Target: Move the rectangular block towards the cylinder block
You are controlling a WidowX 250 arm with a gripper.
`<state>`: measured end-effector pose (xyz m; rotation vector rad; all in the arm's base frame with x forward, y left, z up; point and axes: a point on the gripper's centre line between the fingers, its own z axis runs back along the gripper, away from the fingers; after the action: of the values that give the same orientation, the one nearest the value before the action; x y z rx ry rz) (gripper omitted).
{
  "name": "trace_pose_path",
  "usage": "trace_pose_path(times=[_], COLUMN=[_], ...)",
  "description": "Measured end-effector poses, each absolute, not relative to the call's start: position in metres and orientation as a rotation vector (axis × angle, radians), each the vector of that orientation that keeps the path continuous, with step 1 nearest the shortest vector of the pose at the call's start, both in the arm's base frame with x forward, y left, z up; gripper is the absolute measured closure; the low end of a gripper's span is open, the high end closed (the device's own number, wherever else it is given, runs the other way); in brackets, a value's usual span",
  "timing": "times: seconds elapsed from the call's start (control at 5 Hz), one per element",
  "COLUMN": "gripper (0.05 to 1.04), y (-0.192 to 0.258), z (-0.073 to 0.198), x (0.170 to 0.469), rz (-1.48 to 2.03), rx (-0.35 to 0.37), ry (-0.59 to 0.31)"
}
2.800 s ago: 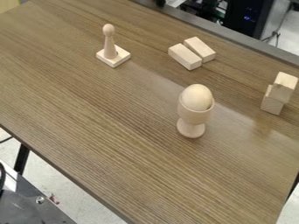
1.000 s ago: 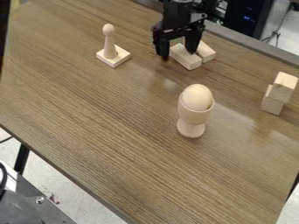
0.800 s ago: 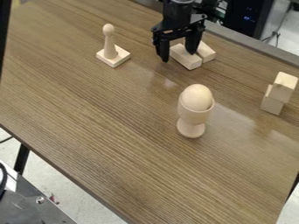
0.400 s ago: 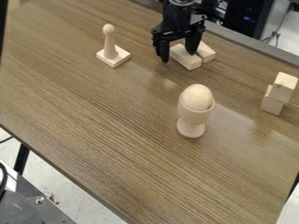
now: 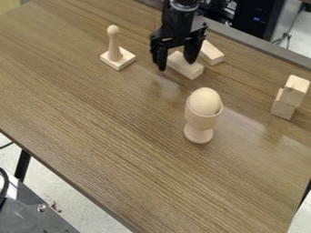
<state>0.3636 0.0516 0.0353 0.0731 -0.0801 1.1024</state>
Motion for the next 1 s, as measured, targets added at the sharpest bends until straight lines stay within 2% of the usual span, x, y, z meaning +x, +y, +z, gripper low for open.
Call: trace_pose_path(times=[0.6,1.0], gripper=[0.083,0.083], y=[0.046,0.046], z=[0.036,0.043], x=[0.307,0.318], rz=[1.096,1.084], rx=[0.104,0.079], ry=[-0.024,-0.053])
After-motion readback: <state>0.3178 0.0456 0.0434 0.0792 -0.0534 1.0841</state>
